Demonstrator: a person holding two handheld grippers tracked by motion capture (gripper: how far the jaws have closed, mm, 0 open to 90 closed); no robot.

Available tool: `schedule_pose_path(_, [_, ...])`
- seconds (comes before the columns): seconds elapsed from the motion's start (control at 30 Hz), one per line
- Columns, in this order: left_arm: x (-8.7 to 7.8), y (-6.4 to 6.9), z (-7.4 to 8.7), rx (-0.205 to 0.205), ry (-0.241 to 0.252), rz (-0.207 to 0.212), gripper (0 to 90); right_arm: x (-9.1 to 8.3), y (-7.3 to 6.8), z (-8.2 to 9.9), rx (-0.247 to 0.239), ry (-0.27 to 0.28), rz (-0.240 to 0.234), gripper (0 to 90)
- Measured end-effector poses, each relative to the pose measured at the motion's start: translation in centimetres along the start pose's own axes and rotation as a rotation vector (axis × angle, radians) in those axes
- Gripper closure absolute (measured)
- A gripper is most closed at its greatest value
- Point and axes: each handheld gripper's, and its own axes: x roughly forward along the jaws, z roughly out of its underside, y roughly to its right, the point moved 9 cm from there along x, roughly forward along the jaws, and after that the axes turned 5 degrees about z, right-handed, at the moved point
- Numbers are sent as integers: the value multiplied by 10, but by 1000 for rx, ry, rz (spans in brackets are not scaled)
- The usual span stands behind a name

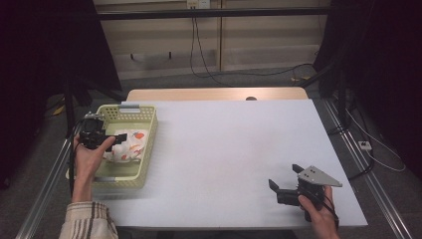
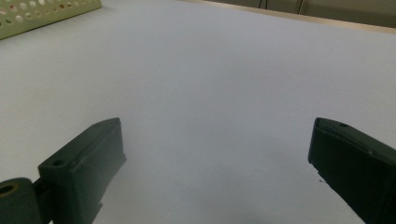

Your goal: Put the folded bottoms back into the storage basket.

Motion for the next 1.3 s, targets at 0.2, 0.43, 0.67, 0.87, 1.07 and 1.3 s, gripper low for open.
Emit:
schedule_pose_path(0.2, [-10,6,-6,33,57,24,79,0,-1,0,2,2,-8,33])
schedule_pose_path(0.43, [-21,6,-9,25,103,0,72,1,-2,-1,1,0,-13,33])
schedule_pose_path(0.67, [-28,14,-19,49,211,33,58,3,-2,-1,2,-1,-16,33])
schedule_pose_path(0.87, [-35,30,-30,90,316,84,56,4,-1,-1,4,-3,-6,34])
schedule_pose_path(1.07, [-39,35,-32,71,348,70,54,5,-2,-1,9,-8,-5,34])
schedule_pose_path(1.3, [-46,41,-28,91,332,80,52,5,-1,-1,13,-9,0,34])
